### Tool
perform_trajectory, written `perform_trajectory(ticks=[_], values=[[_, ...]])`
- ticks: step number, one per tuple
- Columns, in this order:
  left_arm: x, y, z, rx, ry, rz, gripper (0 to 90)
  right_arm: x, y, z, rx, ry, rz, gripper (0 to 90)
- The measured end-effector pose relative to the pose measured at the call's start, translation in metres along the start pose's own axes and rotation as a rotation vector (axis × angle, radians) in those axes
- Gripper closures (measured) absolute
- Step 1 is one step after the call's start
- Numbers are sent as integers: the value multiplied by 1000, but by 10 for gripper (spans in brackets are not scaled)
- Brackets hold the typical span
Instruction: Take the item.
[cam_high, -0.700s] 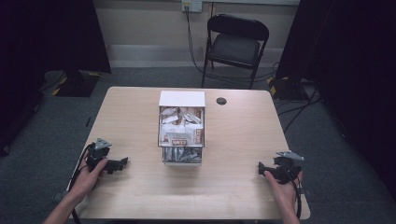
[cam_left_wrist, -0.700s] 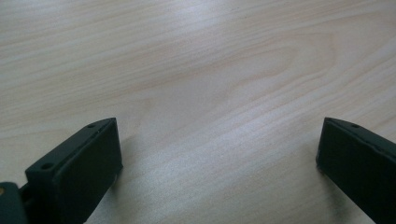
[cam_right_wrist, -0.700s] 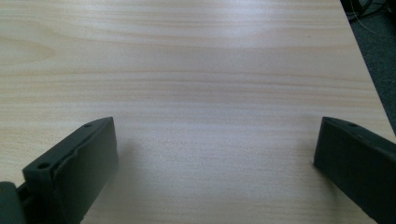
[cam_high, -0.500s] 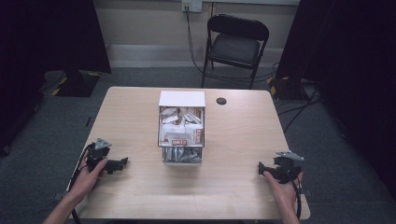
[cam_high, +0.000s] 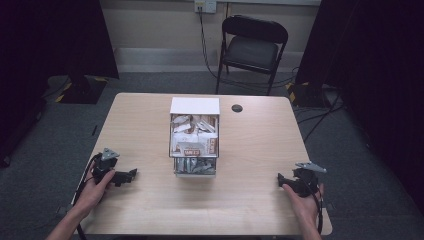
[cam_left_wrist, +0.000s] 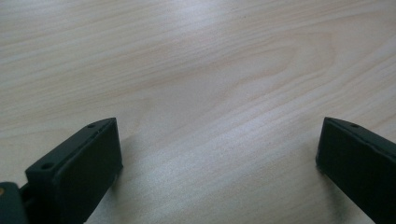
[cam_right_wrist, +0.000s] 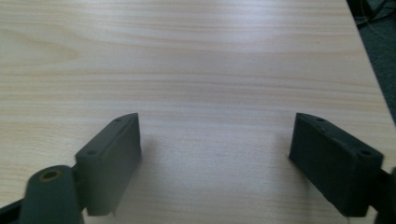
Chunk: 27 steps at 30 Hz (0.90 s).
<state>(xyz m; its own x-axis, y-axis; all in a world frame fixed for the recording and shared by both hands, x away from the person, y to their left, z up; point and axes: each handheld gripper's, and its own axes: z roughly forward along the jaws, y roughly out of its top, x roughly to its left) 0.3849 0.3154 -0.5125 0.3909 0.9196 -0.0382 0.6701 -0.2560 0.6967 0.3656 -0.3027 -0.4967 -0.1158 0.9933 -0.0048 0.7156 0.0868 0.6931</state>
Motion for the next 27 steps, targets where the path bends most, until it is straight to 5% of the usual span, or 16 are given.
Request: perform_trajectory(ticks=[27], values=[[0, 0, 0, 0, -1, -1, 0, 10, 17, -21, -52, 119, -4, 218]])
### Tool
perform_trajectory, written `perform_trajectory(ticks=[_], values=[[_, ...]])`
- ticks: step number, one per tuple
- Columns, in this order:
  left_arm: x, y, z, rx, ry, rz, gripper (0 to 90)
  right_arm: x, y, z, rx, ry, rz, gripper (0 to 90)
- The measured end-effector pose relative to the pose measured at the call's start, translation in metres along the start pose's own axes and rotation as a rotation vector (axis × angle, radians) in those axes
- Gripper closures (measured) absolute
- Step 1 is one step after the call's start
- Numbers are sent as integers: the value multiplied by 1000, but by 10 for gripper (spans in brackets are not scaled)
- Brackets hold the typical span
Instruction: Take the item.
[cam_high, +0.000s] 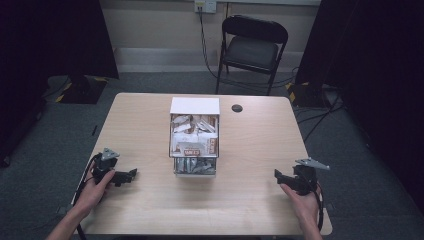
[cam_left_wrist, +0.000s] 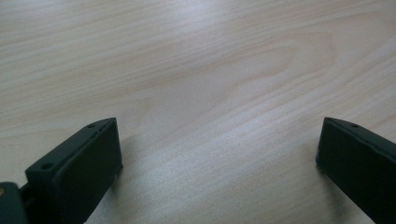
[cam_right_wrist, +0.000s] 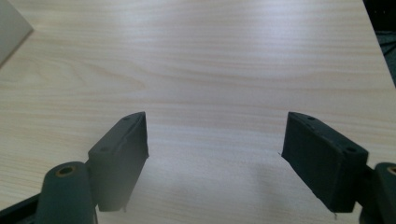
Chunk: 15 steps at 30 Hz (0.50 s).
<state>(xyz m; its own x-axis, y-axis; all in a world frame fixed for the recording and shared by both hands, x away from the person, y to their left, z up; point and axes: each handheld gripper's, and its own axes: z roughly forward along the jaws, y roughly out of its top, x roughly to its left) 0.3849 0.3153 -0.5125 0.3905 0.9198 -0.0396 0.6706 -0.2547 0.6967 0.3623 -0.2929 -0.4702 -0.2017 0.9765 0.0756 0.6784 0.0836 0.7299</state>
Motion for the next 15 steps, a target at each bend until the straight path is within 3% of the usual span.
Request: perform_trajectory(ticks=[4, 15], values=[[0, 0, 0, 0, 0, 1, 0, 5, 6, -7, -27, 14, -15, 237], [0, 0, 0, 0, -2, 1, 0, 17, 21, -20, -36, 91, -34, 312]])
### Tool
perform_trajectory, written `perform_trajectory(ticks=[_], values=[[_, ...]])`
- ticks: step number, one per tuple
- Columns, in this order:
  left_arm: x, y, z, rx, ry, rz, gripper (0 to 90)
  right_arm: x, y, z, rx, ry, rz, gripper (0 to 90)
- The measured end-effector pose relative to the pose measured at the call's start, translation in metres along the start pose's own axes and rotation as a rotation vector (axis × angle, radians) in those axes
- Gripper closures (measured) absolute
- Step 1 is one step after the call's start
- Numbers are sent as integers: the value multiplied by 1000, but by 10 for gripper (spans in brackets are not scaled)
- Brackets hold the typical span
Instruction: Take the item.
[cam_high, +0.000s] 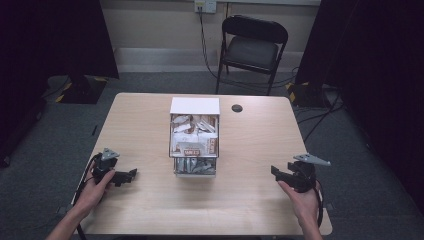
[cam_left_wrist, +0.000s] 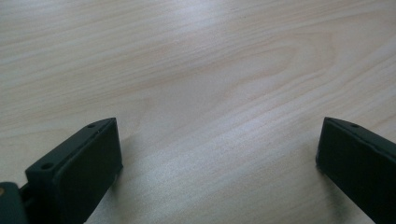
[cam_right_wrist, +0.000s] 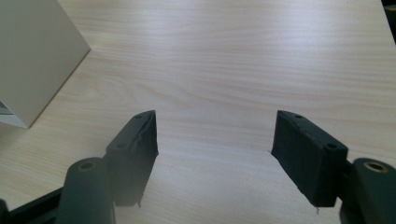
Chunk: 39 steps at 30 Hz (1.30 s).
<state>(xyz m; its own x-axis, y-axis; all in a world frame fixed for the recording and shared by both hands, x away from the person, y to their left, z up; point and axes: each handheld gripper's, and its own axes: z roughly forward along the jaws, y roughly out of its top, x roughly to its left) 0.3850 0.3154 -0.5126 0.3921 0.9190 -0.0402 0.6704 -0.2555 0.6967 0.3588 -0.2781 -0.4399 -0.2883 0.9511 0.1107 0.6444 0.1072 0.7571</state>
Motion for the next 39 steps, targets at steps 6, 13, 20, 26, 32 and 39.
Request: perform_trajectory(ticks=[6, 13, 20, 26, 32, 39], values=[[0, 0, 0, 0, 0, 0, 0, 8, 9, -6, -6, 47, 1, 340], [0, 0, 0, 0, 0, 0, 0, 18, 17, -11, -8, 81, -15, 383], [0, 0, 0, 0, 2, 0, 0, 25, 25, -16, -23, 101, -25, 413], [0, 0, 0, 0, 2, 0, 0, 32, 36, -22, -34, 117, -35, 436], [0, 0, 0, 0, 2, 0, 0, 37, 47, -30, -71, 141, -34, 447], [0, 0, 0, 0, 0, -1, 0, 42, 54, -34, -107, 180, -15, 449]])
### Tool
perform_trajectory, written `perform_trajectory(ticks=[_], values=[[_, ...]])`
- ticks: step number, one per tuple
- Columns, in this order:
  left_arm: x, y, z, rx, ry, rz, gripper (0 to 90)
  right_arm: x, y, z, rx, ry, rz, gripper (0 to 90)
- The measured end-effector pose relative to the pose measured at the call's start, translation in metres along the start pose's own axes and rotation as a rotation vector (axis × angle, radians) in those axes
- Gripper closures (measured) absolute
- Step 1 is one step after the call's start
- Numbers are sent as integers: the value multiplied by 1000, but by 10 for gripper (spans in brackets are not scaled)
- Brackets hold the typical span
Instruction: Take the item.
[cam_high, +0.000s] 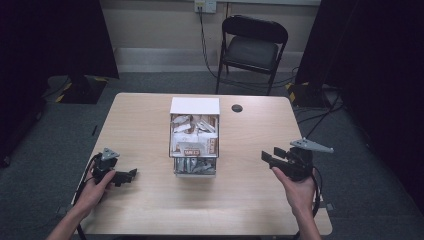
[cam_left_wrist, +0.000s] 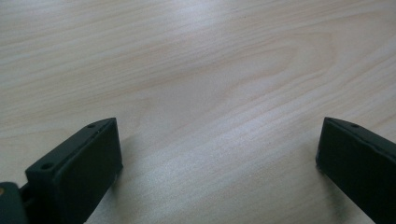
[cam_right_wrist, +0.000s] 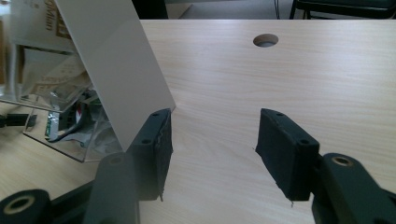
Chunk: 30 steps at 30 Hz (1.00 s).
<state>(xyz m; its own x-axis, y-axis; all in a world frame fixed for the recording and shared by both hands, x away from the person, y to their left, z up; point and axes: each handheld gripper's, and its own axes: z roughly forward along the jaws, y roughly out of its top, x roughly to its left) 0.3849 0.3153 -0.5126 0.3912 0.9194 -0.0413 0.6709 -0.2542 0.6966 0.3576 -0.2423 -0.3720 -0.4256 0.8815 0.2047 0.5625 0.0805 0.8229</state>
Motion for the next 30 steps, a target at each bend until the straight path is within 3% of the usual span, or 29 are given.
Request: perform_trajectory(ticks=[10, 19, 30], values=[[0, 0, 0, 0, 0, 0, 0, 14, 15, 3, -10, 36, -21, 455], [0, 0, 0, 0, 2, 0, 0, 34, 38, -5, -53, 126, -65, 470], [0, 0, 0, 0, 0, 1, 0, 50, 58, -14, -103, 192, -109, 475]])
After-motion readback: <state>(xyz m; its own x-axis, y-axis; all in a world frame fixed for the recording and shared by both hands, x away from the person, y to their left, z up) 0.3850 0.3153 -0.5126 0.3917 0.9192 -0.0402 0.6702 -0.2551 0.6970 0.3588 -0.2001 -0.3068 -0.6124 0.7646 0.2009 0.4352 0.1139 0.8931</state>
